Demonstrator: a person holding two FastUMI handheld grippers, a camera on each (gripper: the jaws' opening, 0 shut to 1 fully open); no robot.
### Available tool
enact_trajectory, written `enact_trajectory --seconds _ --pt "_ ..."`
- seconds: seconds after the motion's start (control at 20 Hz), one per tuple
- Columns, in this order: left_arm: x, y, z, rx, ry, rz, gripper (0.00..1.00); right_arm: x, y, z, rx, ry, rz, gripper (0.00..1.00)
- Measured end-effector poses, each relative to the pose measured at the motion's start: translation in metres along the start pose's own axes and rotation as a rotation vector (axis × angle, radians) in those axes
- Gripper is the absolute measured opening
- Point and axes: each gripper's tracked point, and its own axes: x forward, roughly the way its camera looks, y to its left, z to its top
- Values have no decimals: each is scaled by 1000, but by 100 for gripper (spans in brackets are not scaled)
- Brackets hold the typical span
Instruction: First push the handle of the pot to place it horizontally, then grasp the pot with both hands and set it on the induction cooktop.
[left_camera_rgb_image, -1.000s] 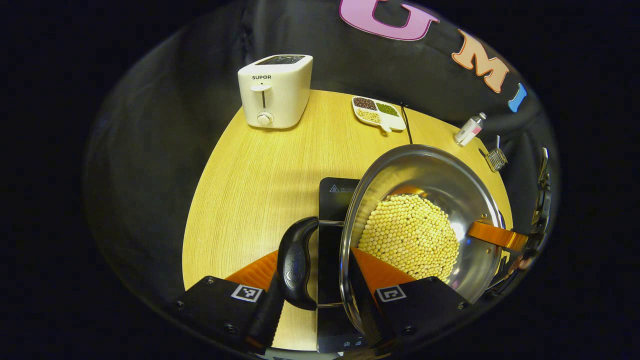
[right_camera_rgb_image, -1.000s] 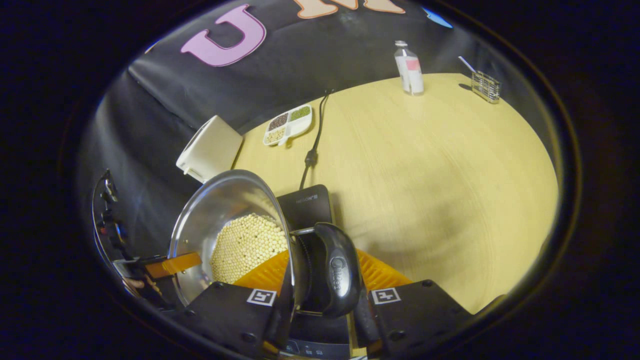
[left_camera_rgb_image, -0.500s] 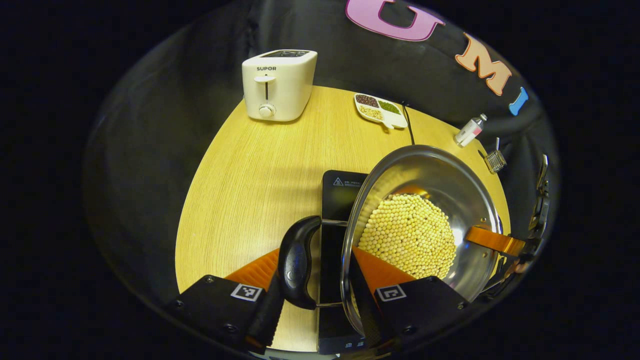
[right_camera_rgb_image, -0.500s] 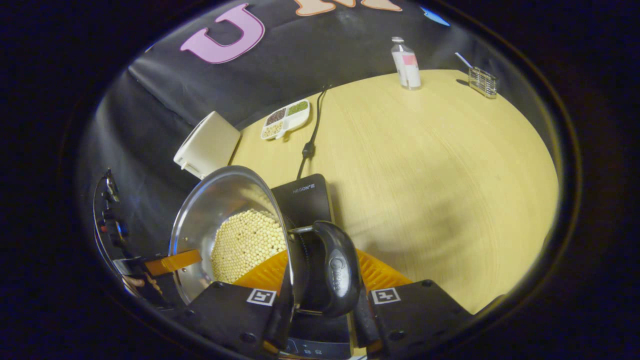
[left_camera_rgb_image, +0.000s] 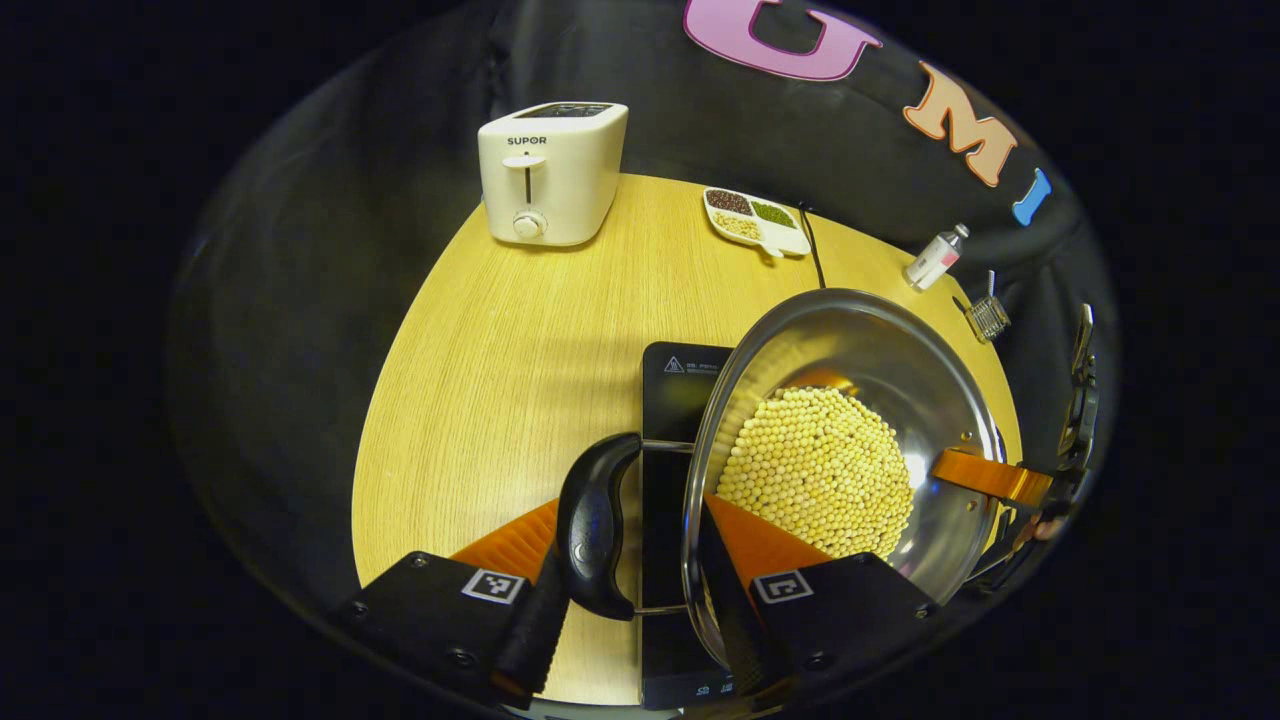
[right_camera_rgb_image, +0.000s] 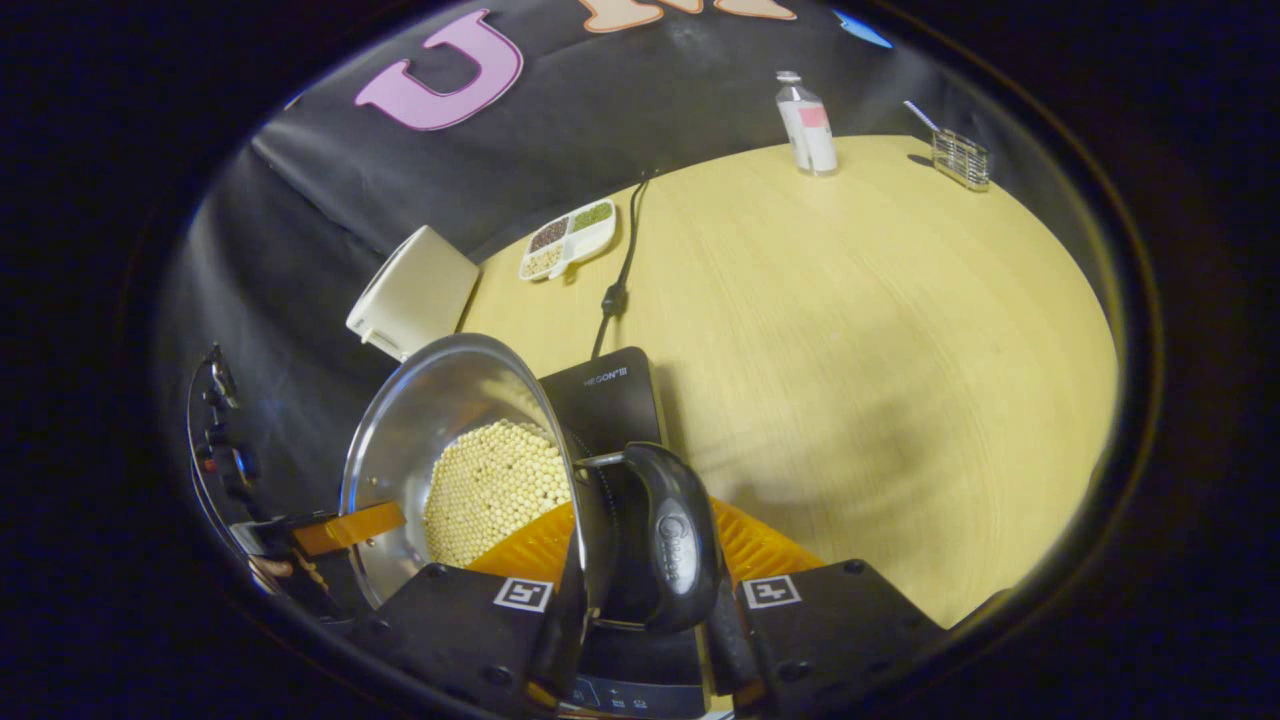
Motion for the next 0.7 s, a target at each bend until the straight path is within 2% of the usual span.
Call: enact_trajectory --seconds 0.05,0.1,0.15,0.2,0.35,0.4,0.6,0.65,0.7 --pt "1 0 1 0 -1 1 69 1 0 0 0 0 1 55" --pt "1 0 1 0 3 2 69 2 0 -1 1 1 0 51" --pt "1 0 1 1 2 3 71 1 -1 0 0 0 1 51" --pt "0 0 1 0 3 4 70 2 0 -1 0 0 2 55" --pt "3 0 -3 -1 21 18 70 2 -1 0 -6 0 -6 53" --pt "4 0 -5 -5 30 23 75 1 -2 -1 -11 -2 -11 53" --pt "7 -1 -11 -41 35 21 81 0 -2 1 -21 -17 -15 54" --pt "7 1 -10 -48 32 27 78 0 -4 3 -22 -21 -16 58" --pt "7 3 -12 -54 37 37 84 -2 -5 4 -18 -22 -16 60"
